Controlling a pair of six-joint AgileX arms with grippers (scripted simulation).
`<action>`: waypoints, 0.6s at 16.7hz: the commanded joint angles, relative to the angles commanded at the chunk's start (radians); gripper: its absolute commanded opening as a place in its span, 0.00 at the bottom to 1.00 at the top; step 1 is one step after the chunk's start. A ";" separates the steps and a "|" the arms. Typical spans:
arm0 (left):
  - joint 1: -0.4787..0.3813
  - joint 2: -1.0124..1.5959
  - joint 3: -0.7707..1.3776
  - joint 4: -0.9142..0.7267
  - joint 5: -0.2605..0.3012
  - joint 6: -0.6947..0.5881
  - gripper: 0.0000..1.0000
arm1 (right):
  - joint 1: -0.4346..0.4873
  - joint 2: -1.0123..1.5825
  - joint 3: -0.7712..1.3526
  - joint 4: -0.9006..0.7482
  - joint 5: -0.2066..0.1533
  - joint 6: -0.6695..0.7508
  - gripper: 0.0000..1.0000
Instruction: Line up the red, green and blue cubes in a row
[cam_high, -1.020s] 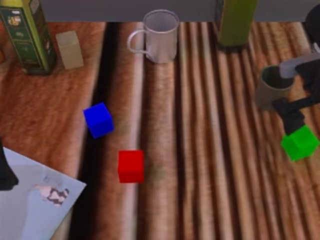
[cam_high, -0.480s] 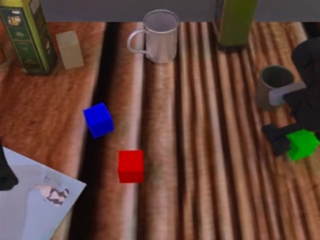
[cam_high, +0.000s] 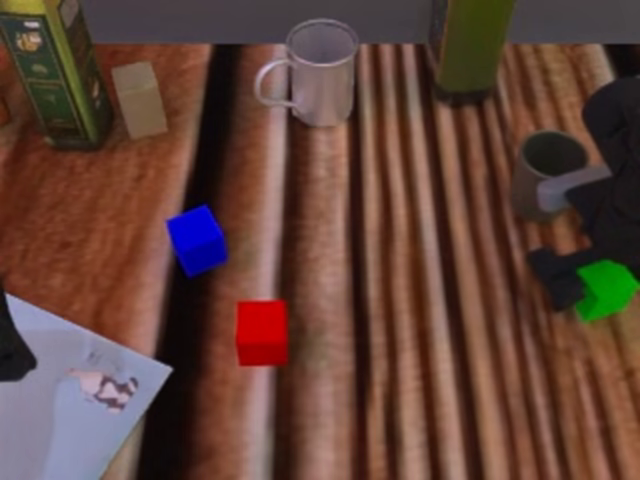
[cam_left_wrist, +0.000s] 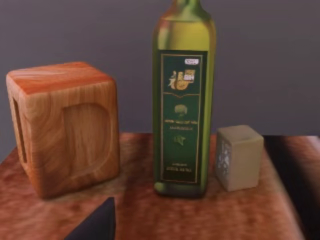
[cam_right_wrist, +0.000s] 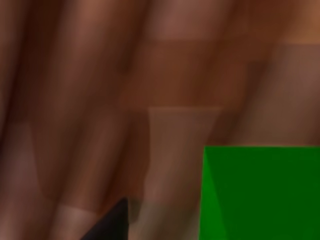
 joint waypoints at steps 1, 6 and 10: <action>0.000 0.000 0.000 0.000 0.000 0.000 1.00 | 0.000 0.000 0.000 0.000 0.000 0.000 0.62; 0.000 0.000 0.000 0.000 0.000 0.000 1.00 | 0.000 0.000 0.000 0.000 0.000 0.000 0.25; 0.000 0.000 0.000 0.000 0.000 0.000 1.00 | 0.000 0.000 0.000 0.000 0.000 0.000 0.00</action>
